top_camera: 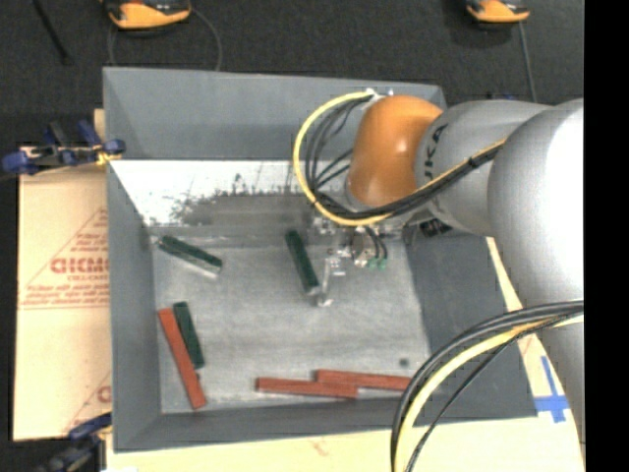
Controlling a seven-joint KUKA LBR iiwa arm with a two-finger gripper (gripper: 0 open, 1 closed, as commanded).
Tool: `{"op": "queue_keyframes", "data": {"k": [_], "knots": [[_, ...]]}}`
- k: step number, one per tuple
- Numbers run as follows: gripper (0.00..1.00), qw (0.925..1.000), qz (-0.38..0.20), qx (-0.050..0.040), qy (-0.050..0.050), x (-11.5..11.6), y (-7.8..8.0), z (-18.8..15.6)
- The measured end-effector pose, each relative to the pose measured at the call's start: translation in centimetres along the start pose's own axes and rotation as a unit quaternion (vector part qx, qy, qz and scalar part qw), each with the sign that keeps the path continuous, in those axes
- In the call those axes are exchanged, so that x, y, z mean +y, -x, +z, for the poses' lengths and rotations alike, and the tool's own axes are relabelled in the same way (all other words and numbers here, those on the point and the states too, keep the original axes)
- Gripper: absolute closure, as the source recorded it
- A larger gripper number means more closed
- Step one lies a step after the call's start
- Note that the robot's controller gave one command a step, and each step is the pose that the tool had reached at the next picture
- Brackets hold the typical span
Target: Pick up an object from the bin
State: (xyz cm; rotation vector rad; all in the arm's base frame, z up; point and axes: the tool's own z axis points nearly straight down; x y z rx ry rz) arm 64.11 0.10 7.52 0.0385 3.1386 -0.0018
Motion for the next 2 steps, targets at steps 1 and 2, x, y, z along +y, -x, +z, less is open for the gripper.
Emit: {"op": "queue_keyframes", "data": {"k": [1,2], "knots": [[0.00,0.9512,0.309,-0.0001,0.001,3.39,-0.64,-0.23],[1.00,0.9519,0.306,-0.0004,-0.001,3.23,-0.63,-0.24]]}}
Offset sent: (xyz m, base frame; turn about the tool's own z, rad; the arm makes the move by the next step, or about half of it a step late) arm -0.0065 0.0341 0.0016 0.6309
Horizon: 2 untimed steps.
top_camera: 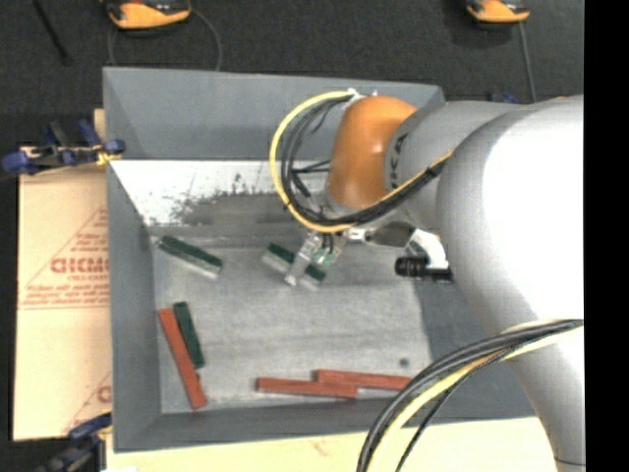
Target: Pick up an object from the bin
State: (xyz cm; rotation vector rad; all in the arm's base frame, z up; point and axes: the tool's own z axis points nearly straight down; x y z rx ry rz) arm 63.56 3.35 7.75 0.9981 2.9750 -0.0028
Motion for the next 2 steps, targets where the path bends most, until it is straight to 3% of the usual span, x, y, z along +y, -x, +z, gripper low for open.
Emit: {"op": "queue_keyframes", "data": {"k": [1,2], "knots": [[1.00,0.9996,0.027,-0.0020,0.002,0.4,-1.8,0.4],[1.00,0.9990,0.044,-0.0018,0.004,-0.2,-2.8,-10.6]]}}
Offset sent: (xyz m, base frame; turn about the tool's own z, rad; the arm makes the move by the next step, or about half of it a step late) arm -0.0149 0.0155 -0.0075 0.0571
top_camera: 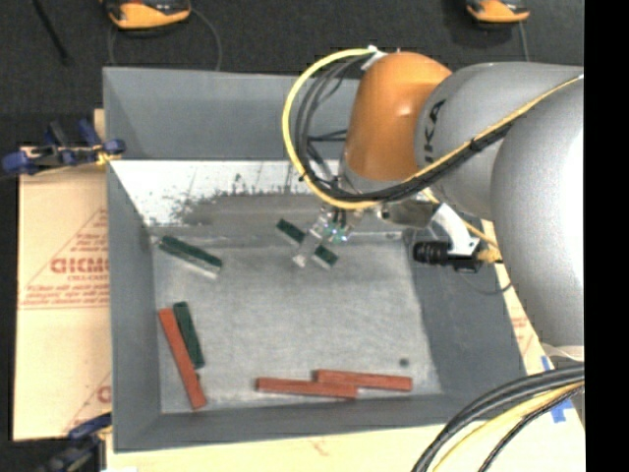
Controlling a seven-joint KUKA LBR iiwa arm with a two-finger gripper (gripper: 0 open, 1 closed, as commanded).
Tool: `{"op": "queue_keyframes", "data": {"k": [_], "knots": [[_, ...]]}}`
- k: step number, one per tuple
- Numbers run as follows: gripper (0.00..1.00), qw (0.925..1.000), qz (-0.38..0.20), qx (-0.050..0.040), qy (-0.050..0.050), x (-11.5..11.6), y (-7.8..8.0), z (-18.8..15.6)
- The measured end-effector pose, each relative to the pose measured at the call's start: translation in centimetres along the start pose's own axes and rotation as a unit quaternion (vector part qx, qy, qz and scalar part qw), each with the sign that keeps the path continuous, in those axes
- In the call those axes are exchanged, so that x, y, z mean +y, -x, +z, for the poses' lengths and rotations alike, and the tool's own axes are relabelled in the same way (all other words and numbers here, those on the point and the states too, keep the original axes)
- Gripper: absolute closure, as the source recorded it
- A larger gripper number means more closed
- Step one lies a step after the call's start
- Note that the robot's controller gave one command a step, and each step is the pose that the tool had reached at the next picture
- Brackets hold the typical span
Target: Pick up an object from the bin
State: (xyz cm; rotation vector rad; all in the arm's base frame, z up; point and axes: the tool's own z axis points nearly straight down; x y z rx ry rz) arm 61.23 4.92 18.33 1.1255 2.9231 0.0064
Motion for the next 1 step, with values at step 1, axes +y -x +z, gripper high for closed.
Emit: {"op": "queue_keyframes", "data": {"k": [1], "knots": [[1.00,0.9995,-0.032,-0.0002,0.001,0.02,-2.02,-10.25]]}}
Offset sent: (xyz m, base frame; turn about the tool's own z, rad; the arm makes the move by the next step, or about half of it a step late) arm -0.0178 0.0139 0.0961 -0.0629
